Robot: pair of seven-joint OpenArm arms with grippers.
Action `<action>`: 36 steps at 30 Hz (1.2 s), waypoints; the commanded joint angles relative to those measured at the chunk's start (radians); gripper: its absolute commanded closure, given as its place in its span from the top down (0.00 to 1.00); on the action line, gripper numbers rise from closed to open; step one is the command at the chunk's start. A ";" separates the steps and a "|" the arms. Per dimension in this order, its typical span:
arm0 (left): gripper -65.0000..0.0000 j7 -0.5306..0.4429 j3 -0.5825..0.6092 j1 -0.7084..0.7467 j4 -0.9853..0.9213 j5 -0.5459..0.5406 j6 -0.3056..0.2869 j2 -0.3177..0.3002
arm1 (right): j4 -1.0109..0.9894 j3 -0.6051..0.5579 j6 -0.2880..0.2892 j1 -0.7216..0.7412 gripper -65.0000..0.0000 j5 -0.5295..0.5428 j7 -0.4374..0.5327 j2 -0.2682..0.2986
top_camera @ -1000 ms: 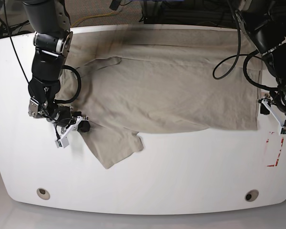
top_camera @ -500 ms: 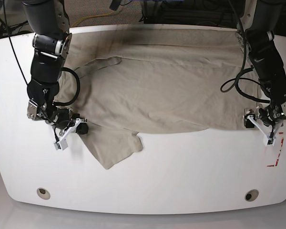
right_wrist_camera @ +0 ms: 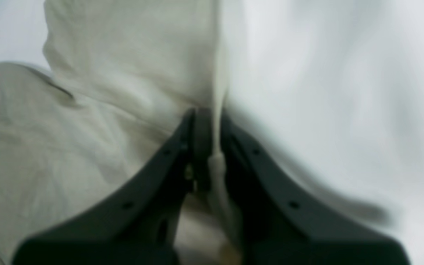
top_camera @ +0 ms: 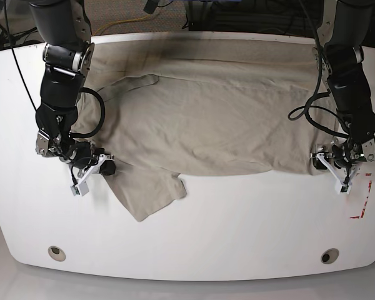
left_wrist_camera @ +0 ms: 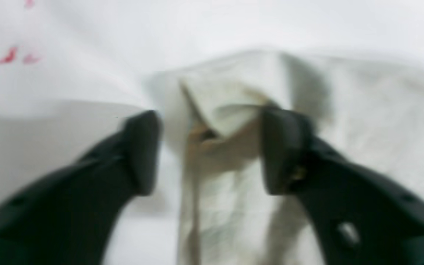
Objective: Fold the T-shirt properly
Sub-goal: 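Lower both grippers to the shirt hem and grasp its corners, then fold the hem with both grippers over onto the collar edge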
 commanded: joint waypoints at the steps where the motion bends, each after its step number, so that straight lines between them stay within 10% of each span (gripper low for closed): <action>1: 0.20 -0.003 -0.001 -0.021 0.008 -0.006 -0.014 0.003 | 0.023 0.002 0.010 0.038 0.01 0.015 0.020 0.014; 4: 0.00 -0.005 -0.001 -0.021 0.019 -0.006 -0.017 0.005 | 0.052 0.002 0.010 0.050 0.01 0.015 0.020 0.014; 19: 0.00 0.050 -0.004 0.097 0.419 -0.008 -0.182 0.034 | 0.426 0.007 0.010 0.006 0.00 0.024 -0.214 0.047; 36: 0.00 0.184 -0.059 0.281 0.792 -0.006 -0.182 0.072 | 0.847 0.037 0.010 -0.208 0.00 0.027 -0.361 0.064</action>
